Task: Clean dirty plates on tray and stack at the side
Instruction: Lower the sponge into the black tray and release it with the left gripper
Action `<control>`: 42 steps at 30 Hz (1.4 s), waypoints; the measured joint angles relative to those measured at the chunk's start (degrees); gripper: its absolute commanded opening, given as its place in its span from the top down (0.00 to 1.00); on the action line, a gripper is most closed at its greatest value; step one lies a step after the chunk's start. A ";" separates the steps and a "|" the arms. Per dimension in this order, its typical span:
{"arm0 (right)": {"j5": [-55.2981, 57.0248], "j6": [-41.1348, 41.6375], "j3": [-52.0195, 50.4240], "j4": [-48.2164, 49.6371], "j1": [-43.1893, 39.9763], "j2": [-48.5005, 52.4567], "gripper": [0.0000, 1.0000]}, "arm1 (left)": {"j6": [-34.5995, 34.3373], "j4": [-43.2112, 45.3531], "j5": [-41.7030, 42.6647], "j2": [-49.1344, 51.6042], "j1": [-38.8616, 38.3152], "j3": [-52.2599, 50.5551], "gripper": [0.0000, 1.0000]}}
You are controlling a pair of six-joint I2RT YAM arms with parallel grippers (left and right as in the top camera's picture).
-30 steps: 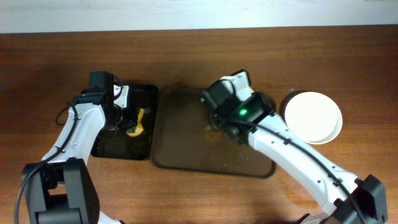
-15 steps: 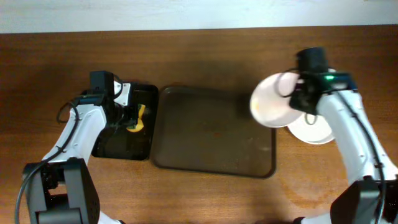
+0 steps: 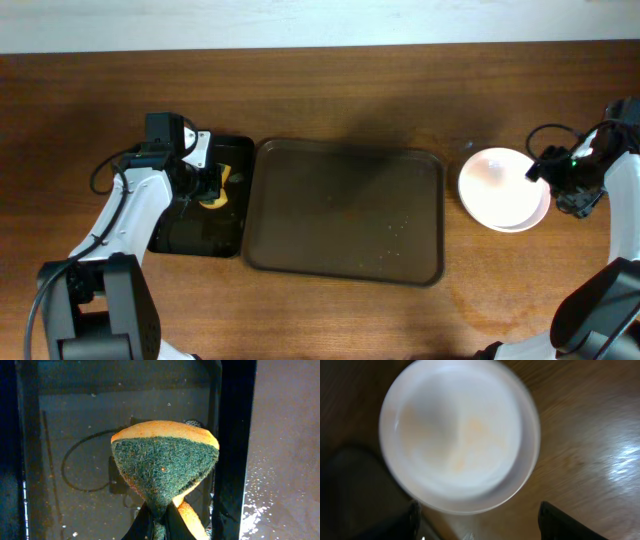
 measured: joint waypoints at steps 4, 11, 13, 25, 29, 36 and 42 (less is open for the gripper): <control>-5.73 -6.45 -0.02 -3.43 6.03 0.02 0.28 | 5.79 1.92 -0.59 0.09 0.00 -0.11 1.00; -6.56 -8.11 -0.02 -3.61 15.17 0.04 0.32 | 4.37 4.55 1.25 12.41 -0.04 1.97 1.00; -6.56 -8.15 -0.02 -3.61 15.17 0.04 0.33 | 3.04 3.93 1.22 12.87 -0.04 2.64 1.00; -6.56 -8.15 -0.02 -3.63 15.17 0.04 0.37 | -28.68 -7.56 -10.82 9.11 -0.31 1.99 1.00; -6.56 -8.17 -0.02 -3.82 15.17 0.04 0.38 | 1.31 7.26 9.46 8.37 0.02 -3.61 1.00; -6.56 -8.15 -0.04 -4.04 15.17 0.04 0.40 | -4.87 5.88 9.31 6.91 -0.13 -4.48 1.00; -6.56 -8.15 -0.04 -4.09 15.17 0.04 0.40 | -16.96 8.46 7.61 6.91 -1.25 -4.72 0.96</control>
